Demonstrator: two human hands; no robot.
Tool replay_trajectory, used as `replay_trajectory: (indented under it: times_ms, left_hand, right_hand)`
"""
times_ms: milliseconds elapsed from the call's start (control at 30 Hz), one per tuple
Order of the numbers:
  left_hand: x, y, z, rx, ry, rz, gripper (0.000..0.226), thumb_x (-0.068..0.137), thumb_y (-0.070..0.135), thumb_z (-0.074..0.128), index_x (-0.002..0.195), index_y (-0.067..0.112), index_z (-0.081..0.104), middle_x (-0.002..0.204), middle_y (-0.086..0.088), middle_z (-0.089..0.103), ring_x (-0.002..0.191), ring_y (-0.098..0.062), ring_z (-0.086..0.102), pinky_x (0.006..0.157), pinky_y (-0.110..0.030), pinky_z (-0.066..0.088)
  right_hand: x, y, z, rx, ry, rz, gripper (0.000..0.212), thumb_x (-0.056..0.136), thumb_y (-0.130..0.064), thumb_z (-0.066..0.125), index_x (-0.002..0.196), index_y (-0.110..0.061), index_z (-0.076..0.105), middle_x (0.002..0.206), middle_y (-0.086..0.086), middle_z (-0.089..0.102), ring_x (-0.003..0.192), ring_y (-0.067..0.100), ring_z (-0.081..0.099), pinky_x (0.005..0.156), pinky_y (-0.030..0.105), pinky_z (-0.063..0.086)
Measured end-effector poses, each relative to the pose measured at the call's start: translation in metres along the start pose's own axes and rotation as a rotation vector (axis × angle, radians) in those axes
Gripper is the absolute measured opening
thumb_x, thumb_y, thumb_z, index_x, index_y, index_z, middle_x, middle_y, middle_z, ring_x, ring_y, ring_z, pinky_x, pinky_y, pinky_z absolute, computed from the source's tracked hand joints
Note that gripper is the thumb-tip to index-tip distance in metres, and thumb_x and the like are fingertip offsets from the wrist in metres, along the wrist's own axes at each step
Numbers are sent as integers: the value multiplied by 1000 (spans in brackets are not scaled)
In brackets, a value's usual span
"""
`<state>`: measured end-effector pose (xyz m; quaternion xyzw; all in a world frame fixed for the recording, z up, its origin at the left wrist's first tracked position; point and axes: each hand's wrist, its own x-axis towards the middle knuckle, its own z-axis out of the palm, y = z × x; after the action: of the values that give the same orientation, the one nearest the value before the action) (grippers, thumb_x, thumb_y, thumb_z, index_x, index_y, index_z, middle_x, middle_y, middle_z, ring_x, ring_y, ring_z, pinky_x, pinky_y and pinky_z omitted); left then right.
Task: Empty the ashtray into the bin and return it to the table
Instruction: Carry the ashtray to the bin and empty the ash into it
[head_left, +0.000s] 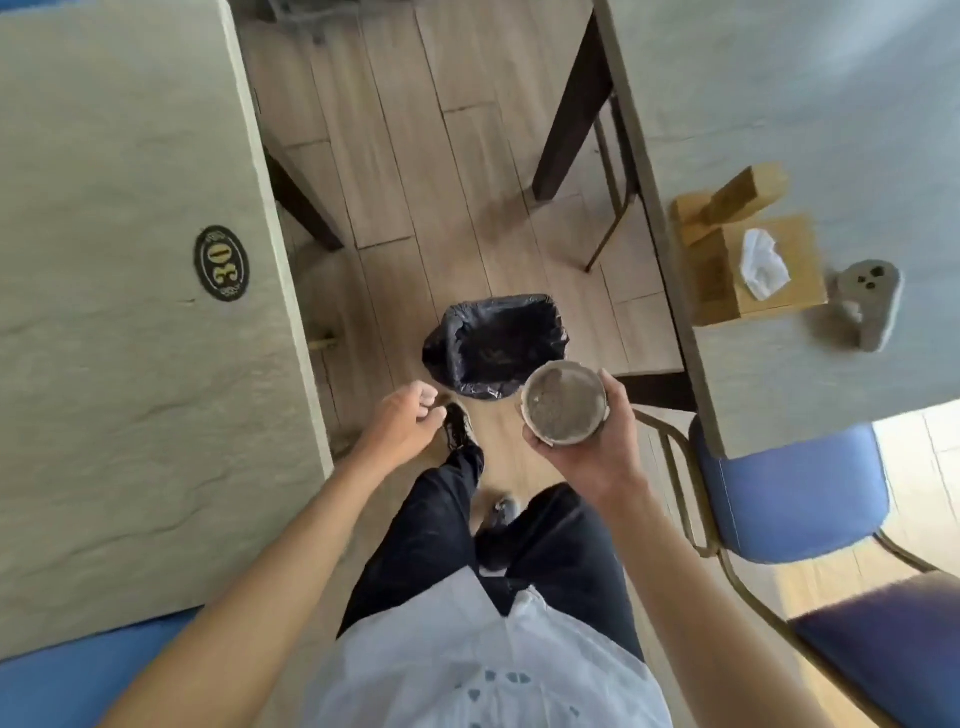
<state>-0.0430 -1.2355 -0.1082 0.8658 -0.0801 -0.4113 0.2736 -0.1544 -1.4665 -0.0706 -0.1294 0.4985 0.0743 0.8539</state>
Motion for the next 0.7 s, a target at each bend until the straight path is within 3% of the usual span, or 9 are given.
replay_trajectory:
  times_ms: [100,200,333,433,467,500,567,633,700]
  left_hand:
    - [46,-2,3,0,-43,-101,31,96,29,62,121,11,63,123,-5,69,97,-15,66,89,-25,51]
    - [95,-15,16,-31,-76,-217,33,95,31,60,122,12,63,126,-5,69,112,-22,67,98,-34,52]
    - [157,-43,47,-73,-113,-369,29,96,28,58,118,10,64,122,-5,68,115,-25,63,96,-31,46]
    - [199,-62,70,-98,-129,-460,13,96,26,56,85,20,60,98,-4,60,93,-23,57,88,-30,45]
    - [213,-71,80,-116,-123,-469,25,96,24,55,72,26,49,88,-1,52,82,-21,51,78,-30,42]
    - [227,-76,88,-114,-122,-473,33,96,22,54,67,29,38,80,2,45,71,-17,45,68,-29,37]
    - [252,-92,103,-116,-117,-491,30,95,20,54,70,27,38,73,5,37,60,-11,34,57,-28,27]
    - [273,-109,120,-94,-97,-514,15,95,21,55,80,20,49,78,-2,45,70,-18,45,65,-28,34]
    - [294,-123,134,-104,-82,-526,11,95,23,56,93,14,62,96,-9,61,94,-23,59,84,-28,44]
  right_hand:
    - [40,-22,1,-20,57,21,85,75,-56,75,145,-13,54,158,18,44,140,36,48,90,48,49]
    - [88,-40,-4,-66,133,55,82,76,-58,73,143,-13,57,153,19,51,132,38,54,90,47,50]
    - [158,-55,-15,-138,179,111,61,83,-61,64,124,-16,67,131,17,62,119,37,57,95,48,47]
    - [210,-60,-30,-183,224,132,67,83,-63,66,130,-15,66,128,15,65,118,35,59,105,47,46]
    - [227,-61,-35,-207,238,137,72,83,-63,66,136,-15,63,128,15,66,119,34,60,109,47,44]
    - [245,-62,-42,-231,245,143,75,83,-64,66,141,-16,60,129,14,66,119,33,61,112,48,42]
    - [280,-62,-56,-286,228,153,78,85,-67,63,144,-17,57,130,12,65,118,31,60,111,45,42]
    - [310,-61,-70,-379,219,159,79,86,-71,58,141,-16,59,132,12,65,117,30,60,104,44,44]
    - [342,-60,-82,-467,222,164,76,85,-74,57,137,-18,63,138,13,65,122,30,60,106,44,46]
